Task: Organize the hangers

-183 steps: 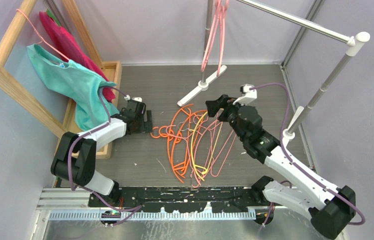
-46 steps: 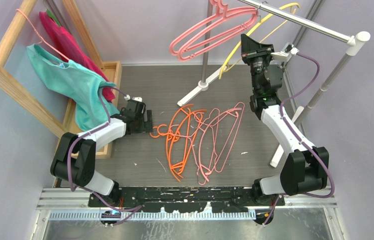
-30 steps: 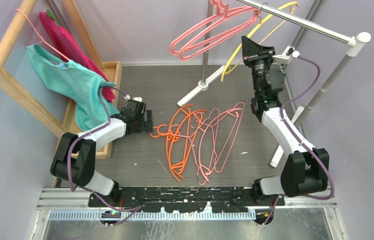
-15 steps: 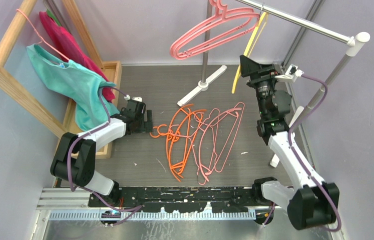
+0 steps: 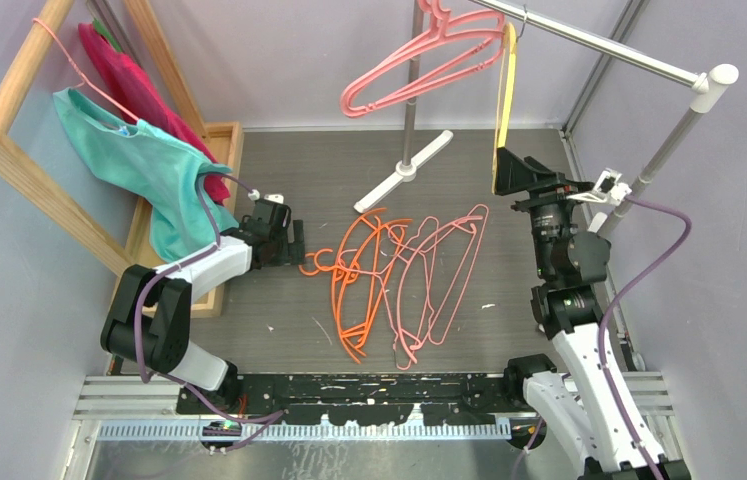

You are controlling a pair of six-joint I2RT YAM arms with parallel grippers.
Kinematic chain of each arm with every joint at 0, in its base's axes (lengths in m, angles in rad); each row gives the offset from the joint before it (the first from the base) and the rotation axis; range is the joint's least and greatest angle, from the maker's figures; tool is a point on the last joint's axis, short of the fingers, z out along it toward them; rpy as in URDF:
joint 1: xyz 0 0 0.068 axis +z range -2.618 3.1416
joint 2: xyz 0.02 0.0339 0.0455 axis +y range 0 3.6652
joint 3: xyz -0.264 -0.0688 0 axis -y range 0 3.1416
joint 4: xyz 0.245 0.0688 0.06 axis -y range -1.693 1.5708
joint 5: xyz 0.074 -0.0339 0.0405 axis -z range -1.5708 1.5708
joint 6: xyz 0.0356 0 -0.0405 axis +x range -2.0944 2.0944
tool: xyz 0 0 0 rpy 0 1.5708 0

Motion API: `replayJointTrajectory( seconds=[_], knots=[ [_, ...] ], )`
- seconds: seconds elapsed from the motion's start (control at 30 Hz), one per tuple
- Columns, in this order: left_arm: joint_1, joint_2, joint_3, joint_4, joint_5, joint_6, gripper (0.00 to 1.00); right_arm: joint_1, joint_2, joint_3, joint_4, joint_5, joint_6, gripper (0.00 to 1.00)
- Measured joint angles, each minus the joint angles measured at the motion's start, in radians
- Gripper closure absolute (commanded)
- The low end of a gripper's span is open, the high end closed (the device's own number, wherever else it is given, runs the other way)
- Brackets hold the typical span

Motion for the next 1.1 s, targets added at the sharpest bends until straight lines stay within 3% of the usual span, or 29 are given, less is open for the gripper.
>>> replayJointTrajectory(
  seconds=[0.13,0.27,0.5,0.8,1.0,1.1],
  knots=[
    [0.000,0.000,0.000,0.000,0.000,0.000,0.02,0.000,-0.050,0.019,-0.041,-0.003,-0.053,0.14],
    [0.000,0.000,0.000,0.000,0.000,0.000,0.02,0.000,-0.069,0.031,-0.086,-0.038,-0.092,0.30],
    [0.000,0.004,0.000,0.000,0.001,0.000,0.02,0.039,0.040,0.140,-0.185,-0.253,-0.161,0.38],
    [0.000,0.005,0.000,0.000,0.001,0.000,0.02,0.451,0.146,0.188,-0.349,-0.238,-0.367,0.41],
    [0.000,0.005,0.000,0.000,0.000,0.000,0.02,0.739,0.296,0.201,-0.414,-0.067,-0.463,0.42],
    [0.000,0.005,0.000,-0.001,0.000,-0.001,0.02,0.843,0.382,0.197,-0.460,0.034,-0.475,0.50]
  ],
)
